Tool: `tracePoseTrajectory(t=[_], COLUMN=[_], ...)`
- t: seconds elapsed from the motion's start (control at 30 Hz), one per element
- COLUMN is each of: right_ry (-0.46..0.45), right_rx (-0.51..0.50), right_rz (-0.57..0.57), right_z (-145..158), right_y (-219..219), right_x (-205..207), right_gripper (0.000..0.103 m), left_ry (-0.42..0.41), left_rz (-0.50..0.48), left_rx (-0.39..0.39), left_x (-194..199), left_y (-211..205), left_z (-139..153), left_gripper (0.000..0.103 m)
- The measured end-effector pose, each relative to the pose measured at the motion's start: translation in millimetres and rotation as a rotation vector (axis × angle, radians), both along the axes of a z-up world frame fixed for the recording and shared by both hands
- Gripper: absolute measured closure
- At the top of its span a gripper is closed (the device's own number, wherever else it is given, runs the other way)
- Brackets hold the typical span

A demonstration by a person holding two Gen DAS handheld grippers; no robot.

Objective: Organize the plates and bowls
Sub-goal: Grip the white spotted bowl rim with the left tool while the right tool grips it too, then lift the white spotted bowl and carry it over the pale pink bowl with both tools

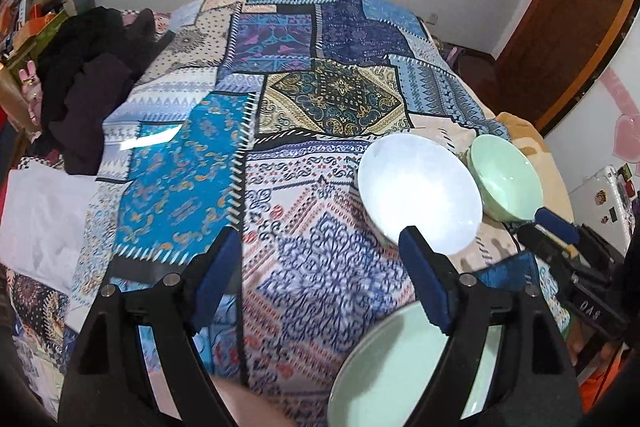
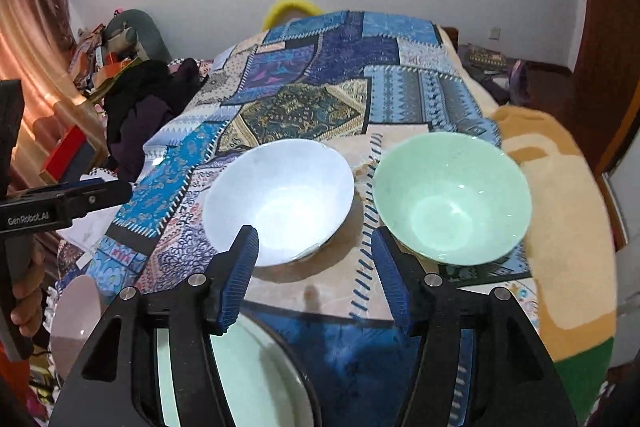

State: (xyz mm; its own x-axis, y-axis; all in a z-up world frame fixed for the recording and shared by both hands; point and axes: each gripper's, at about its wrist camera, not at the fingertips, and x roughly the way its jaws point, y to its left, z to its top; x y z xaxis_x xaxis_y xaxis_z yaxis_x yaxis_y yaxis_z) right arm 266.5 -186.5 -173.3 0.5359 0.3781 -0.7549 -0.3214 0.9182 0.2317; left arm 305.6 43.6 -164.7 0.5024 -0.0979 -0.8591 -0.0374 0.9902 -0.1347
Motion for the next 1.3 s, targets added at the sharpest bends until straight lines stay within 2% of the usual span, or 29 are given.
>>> tracePoseTrajectory(t=[0.3, 0.37, 0.5, 0.7, 0.8, 0.87, 0.97, 1.03, 1.17, 1.3], right_ry=[0.056, 0.069, 0.113, 0.151, 0.159, 0.168, 0.165, 0.157, 0.155, 0.155], right_rx=[-0.002, 0.006, 0.028, 0.038, 0.026, 0.021, 0.008, -0.007, -0.017, -0.002], right_rz=[0.031, 0.030, 0.028, 0.027, 0.025, 0.023, 0.026, 0.026, 0.025, 0.029], right_z=[-27, -30, -39, -48, -52, -55, -55, -54, -54, -51], right_y=[7, 7, 5, 9, 13, 15, 17, 18, 19, 19], right_x=[24, 27, 33, 41, 44, 46, 48, 47, 48, 45], right_gripper=[0.048, 0.053, 0.064, 0.067, 0.067, 0.072, 0.074, 0.075, 0.076, 0.076], left_ry=[0.076, 0.095, 0.124, 0.167, 0.179, 0.181, 0.176, 0.170, 0.146, 0.140], left_rz=[-0.021, -0.032, -0.063, -0.100, -0.102, -0.106, -0.122, -0.141, -0.149, -0.128], left_rx=[-0.009, -0.012, -0.007, 0.005, 0.000, 0.001, 0.018, 0.026, 0.065, 0.069], left_x=[49, 57, 71, 85, 87, 87, 87, 85, 82, 78], left_y=[-16, -20, -28, -38, -41, -43, -48, -53, -56, -54], left_z=[-40, -48, -63, -82, -89, -91, -95, -96, -94, -91], left_gripper=[0.022, 0.024, 0.036, 0.058, 0.066, 0.070, 0.077, 0.087, 0.090, 0.090])
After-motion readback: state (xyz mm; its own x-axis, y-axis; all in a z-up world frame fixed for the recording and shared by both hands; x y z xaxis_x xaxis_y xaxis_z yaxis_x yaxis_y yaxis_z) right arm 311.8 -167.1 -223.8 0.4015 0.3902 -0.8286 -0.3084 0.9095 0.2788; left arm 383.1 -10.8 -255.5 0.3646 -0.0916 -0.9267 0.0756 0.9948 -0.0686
